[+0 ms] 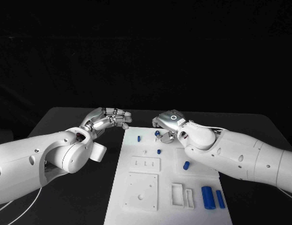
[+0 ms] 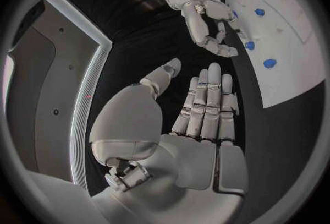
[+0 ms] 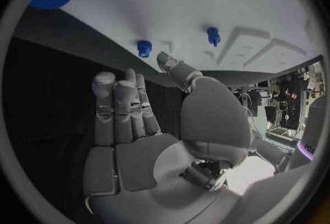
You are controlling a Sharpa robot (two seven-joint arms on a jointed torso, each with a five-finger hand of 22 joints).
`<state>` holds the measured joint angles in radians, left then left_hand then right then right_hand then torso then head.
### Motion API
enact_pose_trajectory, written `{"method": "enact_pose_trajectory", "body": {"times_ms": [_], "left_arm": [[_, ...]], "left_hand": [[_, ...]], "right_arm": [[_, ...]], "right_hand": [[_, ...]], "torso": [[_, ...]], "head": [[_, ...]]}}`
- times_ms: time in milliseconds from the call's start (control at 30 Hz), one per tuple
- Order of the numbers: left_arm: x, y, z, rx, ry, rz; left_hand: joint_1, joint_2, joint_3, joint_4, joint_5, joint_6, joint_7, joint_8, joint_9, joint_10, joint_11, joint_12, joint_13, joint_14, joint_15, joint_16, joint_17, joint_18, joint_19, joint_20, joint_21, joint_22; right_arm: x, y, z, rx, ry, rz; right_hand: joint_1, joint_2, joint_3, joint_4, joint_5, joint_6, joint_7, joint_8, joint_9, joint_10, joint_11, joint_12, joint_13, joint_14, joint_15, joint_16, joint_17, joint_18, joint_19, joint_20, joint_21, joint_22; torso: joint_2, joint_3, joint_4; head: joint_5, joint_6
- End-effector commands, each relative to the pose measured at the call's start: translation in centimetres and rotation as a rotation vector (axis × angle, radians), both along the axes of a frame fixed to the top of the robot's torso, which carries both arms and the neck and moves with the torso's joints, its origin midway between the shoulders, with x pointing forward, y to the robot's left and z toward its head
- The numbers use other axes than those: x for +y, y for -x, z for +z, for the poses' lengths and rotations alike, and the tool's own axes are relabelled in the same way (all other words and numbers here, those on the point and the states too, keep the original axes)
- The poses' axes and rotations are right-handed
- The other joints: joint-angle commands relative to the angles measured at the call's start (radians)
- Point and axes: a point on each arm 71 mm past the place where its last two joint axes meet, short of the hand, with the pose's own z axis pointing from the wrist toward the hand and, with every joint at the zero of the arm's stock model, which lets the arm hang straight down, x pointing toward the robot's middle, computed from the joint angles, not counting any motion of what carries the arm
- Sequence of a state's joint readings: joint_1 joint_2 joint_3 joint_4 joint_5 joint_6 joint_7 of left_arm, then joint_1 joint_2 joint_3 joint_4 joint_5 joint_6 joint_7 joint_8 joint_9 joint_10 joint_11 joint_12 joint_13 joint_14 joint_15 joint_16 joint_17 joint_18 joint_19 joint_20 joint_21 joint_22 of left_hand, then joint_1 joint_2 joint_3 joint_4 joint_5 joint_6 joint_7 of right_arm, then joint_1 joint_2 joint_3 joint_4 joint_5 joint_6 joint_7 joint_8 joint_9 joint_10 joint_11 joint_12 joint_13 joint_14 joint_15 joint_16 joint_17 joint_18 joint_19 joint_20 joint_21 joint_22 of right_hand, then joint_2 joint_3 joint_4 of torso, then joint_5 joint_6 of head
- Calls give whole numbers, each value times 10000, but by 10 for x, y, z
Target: Assemble the parts on the task board
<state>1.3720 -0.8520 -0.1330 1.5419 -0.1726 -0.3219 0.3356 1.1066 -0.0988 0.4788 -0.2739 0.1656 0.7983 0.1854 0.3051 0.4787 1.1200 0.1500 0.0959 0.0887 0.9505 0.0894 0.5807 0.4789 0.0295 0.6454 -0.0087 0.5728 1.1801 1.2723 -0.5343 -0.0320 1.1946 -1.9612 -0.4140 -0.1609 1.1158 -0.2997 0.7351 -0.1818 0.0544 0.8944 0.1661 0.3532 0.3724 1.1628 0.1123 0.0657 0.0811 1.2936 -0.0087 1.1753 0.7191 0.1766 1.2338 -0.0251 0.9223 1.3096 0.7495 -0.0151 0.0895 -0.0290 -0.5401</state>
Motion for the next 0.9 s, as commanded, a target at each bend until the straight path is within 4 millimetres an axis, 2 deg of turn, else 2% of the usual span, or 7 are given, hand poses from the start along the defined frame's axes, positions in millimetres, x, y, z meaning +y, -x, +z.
{"method": "enact_pose_trajectory", "body": {"times_ms": [33, 600, 633, 667, 767, 800, 900], "left_arm": [[1, -1, 2, -111, 24, 32], [10, -9, 1, -194, -49, 337], [10, -9, 1, -191, -47, 327], [10, -8, 1, -185, -48, 321], [10, -8, 0, -182, -46, 309], [10, -8, 0, -179, -45, 303], [10, -8, 0, -175, -46, 301]], "left_hand": [[73, -64, -10, -72, -36, -54, 38, -62, -17, -71, -3, -42, -10, -25, 7, 31, -14, -86, 61, -13, -59, 17], [96, -62, 8, -75, -30, -36, 34, -62, -9, -35, -2, -62, -4, 148, -65, 180, 49, -78, 128, -52, -36, 40], [96, -62, 8, -75, -30, -35, 34, -62, -9, -35, -2, -62, -4, 148, -65, 180, 49, -79, 128, -53, -36, 41], [96, -63, 8, -75, -30, -35, 34, -62, -9, -35, -3, -63, -4, 147, -65, 180, 50, -79, 127, -53, -36, 41], [94, -65, 7, -75, -31, -35, 34, -62, -9, -36, -3, -64, -4, 144, -65, 181, 50, -80, 127, -53, -37, 41], [93, -65, 6, -75, -31, -35, 34, -63, -9, -36, -4, -65, -4, 142, -65, 181, 50, -81, 126, -54, -38, 41], [92, -66, 6, -75, -31, -35, 33, -63, -8, -37, -4, -67, -4, 140, -65, 181, 50, -82, 126, -54, -39, 41]], "right_arm": [[-11, 3, 14, 272, -958, -31], [-106, -1, 30, 2685, -2348, -1713], [-108, -2, 29, 2757, -2292, -1793], [-110, -4, 29, 2800, -2271, -1869], [-114, -7, 26, 3015, -2252, -2054], [-115, -9, 24, 3147, -2251, -2137], [-116, -13, 15, 3412, -2488, -2275]], "right_hand": [[-87, -10, -31, 23, -53, -141, -17, -70, 15, 15, -28, 54, 6, 20, 45, 29, -19, 852, -19, 25, -43, 91], [155, 10, -828, -151, -37, -191, -381, 25, 161, 3004, -998, 3005, 2365, 89, -836, 193, -73, 852, 168, -152, 36, 94], [48, 271, -1227, -226, 1, -277, -690, -54, 150, 2471, -1073, 5128, 4247, 205, -620, 375, 20, 852, 284, -195, 19, 51], [109, 37, -1223, -266, -13, -275, -368, -66, 151, 1924, -1016, 5686, 4833, 173, -894, 399, 44, 852, 291, -216, 8, 45], [-83, 106, -1203, 51, 187, -18, -529, -74, 148, -1284, -883, 10969, 9892, -37, -524, 1376, 952, 852, 421, -329, 393, 280], [-86, 24, -1233, 14, 90, -460, -193, -341, 32, -1251, -794, 11051, 9952, -103, -692, 1389, 1025, 852, 364, -358, 461, 238], [-119, 27, -1272, 37, 124, -538, -156, -403, 5, -1056, -764, 11110, 9945, -105, -663, 1449, 1133, 852, 355, -392, 586, 232]], "torso": [[-14, 3, -58], [-149, 91, -389], [-152, 107, -402], [-154, 127, -413], [-148, 163, -431], [-141, 180, -440], [-124, 214, -451]], "head": [[-54, 136], [-92, 344], [-98, 346], [-110, 346], [-129, 338], [-139, 330], [-131, 342]]}}
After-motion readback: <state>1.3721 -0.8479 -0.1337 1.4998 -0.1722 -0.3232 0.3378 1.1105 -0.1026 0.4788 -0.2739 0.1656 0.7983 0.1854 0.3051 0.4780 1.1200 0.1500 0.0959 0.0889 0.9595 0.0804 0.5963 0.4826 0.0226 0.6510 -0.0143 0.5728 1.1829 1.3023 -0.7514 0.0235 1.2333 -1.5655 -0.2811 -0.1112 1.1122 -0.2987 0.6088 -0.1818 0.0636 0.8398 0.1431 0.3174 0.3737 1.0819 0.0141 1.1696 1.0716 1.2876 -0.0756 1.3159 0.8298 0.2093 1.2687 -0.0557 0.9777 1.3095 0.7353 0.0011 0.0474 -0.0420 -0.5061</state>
